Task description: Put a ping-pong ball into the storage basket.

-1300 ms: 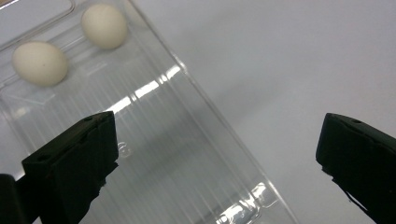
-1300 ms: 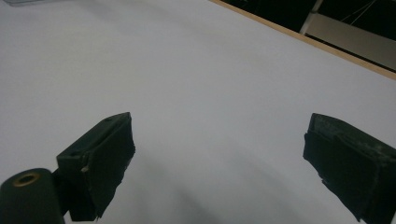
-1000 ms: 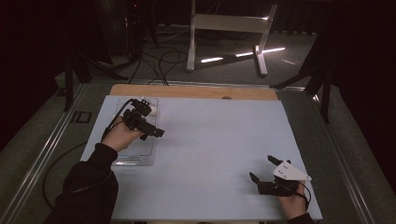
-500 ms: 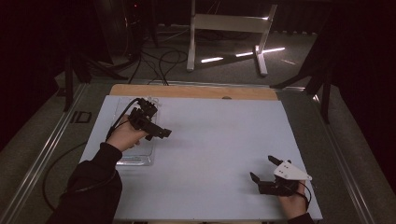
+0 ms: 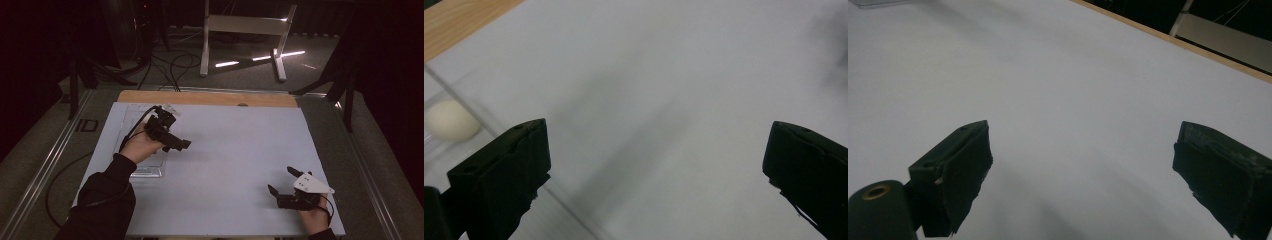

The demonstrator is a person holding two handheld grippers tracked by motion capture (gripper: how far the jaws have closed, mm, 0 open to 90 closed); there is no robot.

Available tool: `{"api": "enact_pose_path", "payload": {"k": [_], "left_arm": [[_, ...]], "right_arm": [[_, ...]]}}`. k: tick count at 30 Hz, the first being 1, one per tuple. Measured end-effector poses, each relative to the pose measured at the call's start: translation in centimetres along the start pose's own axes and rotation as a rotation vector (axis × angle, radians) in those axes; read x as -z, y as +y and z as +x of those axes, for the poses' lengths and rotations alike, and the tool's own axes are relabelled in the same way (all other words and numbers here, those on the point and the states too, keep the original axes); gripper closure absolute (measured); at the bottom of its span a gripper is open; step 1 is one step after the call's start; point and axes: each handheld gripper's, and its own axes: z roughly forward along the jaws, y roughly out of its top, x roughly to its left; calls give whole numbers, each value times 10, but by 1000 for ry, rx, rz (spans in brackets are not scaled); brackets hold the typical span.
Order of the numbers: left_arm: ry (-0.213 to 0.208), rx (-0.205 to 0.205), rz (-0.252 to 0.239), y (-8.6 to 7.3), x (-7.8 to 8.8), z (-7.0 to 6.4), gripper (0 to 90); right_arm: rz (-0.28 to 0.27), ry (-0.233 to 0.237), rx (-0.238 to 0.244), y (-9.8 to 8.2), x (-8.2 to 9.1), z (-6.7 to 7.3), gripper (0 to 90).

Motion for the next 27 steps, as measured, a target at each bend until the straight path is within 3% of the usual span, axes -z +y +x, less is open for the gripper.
{"api": "enact_pose_path", "payload": {"k": [6, 7, 12, 18, 27], "left_arm": [[-8, -63, 4, 5, -3, -11, 2], [6, -77, 6, 6, -4, -13, 2], [-11, -98, -19, 7, -7, -19, 2], [-78, -119, -50, 9, -10, -27, 2], [-121, -178, -42, 12, -14, -45, 2]], "right_arm": [[1, -1, -3, 0, 1, 0, 85], [1, -2, -2, 0, 1, 0, 86], [1, 0, 2, 0, 0, 0, 86], [2, 0, 1, 0, 0, 0, 85], [5, 4, 1, 0, 0, 1, 86]]}}
